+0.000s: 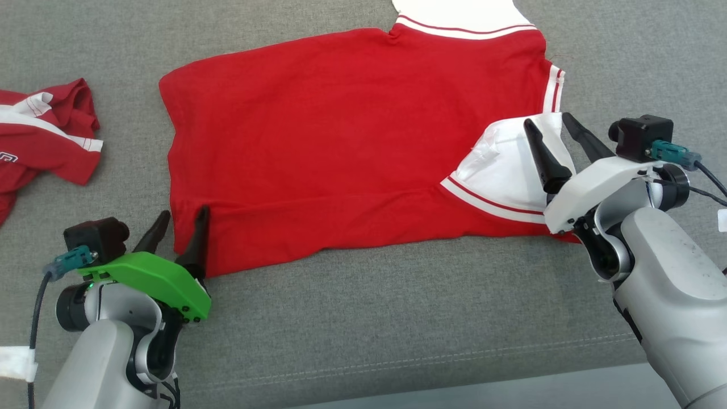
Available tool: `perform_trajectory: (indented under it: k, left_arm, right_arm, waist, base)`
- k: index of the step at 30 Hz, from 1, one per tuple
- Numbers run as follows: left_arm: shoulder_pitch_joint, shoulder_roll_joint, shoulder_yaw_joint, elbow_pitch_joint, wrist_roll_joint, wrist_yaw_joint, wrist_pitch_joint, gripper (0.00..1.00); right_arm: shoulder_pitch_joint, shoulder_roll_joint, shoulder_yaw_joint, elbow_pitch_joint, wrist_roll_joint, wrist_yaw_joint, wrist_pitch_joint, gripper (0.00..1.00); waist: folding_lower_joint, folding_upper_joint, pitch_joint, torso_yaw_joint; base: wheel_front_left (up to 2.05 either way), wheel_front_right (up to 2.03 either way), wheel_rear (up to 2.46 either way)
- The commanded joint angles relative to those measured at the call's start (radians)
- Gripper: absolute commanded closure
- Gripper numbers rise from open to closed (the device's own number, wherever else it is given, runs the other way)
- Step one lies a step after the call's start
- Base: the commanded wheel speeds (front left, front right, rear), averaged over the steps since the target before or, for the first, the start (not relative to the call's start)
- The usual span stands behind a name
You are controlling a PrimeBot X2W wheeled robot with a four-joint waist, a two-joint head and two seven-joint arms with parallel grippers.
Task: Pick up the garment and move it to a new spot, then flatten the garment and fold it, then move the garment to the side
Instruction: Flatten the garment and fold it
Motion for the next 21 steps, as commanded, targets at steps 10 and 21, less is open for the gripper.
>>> perform_trajectory:
  k: [10, 21]
  left_arm:
    - [0.048, -0.014, 0.046, -0.101, 0.134, 0.105, -0.287, 0.0]
    - [0.108, 0.008, 0.047, -0.239, 0.247, 0.175, -0.364, 0.0]
  right_arm:
    - [0.093, 0.025, -0.128, -0.079, -0.093, 0.0, -0.178, 0.0]
    - [0.317, 0.153, -0.289, -0.412, -0.323, 0.0, -0.181, 0.0]
  waist:
    - [0.0, -0.0001, -0.043, 0.001]
    - [0.0, -0.0001, -0.126, -0.011]
  base:
    - [0.0, 0.0, 0.0]
    - [0.0, 0.0, 0.0]
